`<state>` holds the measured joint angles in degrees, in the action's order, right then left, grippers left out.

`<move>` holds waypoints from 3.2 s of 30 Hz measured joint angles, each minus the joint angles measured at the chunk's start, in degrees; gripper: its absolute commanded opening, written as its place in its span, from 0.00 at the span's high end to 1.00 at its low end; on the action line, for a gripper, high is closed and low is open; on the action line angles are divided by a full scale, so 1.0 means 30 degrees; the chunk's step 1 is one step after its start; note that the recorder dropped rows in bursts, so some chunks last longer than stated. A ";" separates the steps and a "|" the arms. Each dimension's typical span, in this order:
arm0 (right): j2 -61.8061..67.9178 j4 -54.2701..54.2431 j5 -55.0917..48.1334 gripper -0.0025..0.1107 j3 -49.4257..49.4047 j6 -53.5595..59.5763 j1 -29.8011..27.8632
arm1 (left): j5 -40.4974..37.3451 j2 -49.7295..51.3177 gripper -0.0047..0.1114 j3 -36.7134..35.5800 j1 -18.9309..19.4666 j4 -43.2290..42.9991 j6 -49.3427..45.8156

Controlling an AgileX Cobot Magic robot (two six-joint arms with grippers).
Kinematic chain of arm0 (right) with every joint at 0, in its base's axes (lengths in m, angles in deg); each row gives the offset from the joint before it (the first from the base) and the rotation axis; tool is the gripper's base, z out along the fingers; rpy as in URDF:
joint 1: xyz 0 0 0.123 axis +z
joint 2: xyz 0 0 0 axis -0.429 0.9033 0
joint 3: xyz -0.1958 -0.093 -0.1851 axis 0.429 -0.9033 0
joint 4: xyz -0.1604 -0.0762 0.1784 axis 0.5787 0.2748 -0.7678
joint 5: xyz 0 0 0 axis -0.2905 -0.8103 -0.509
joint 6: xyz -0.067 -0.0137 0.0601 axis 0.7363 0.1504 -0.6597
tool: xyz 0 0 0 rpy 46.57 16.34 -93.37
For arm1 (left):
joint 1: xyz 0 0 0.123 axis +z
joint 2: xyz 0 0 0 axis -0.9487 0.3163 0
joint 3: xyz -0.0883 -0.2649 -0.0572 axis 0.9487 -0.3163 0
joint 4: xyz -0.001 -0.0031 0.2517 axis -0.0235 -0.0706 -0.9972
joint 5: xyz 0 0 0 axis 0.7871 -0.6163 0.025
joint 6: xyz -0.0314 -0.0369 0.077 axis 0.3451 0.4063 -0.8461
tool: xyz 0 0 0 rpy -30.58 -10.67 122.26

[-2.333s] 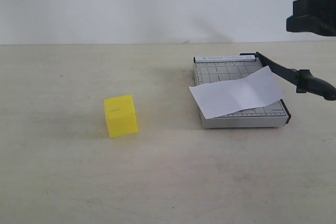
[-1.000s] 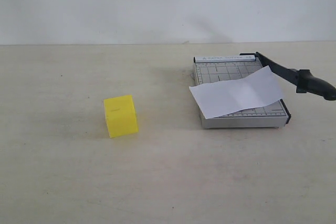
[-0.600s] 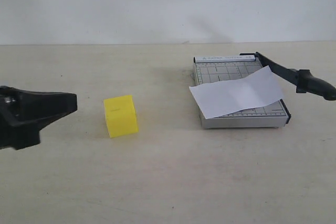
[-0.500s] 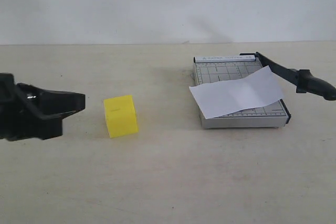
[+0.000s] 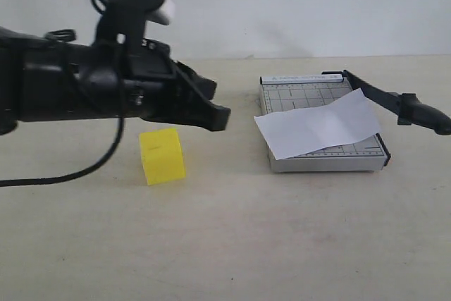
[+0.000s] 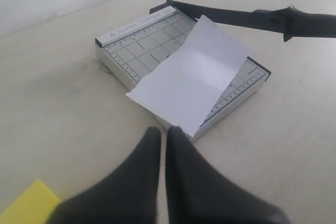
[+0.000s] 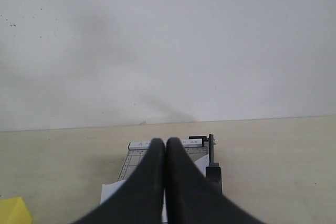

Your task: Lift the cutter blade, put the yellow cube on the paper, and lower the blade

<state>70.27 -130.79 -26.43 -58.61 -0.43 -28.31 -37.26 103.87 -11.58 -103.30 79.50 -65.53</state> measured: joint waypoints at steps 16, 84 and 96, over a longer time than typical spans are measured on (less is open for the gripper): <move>0.0000 0.0000 0.0000 0.98 0.0000 0.0000 0.0000 | 0.0610 0.7475 0.92 0.6268 -0.1779 0.0061 -0.0205; 0.0000 -0.0018 0.0455 0.98 0.0000 0.0000 0.0000 | 0.2216 1.6680 0.92 1.4164 -0.1779 -0.2991 -0.1333; 0.0000 -0.0018 0.0455 0.98 0.0000 0.0000 0.0000 | 0.2924 1.6719 0.92 1.4164 -0.1779 -0.5012 -0.1333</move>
<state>70.27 -130.84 -25.07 -58.61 -0.43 -28.31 -28.48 154.02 30.91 -108.64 64.46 -69.52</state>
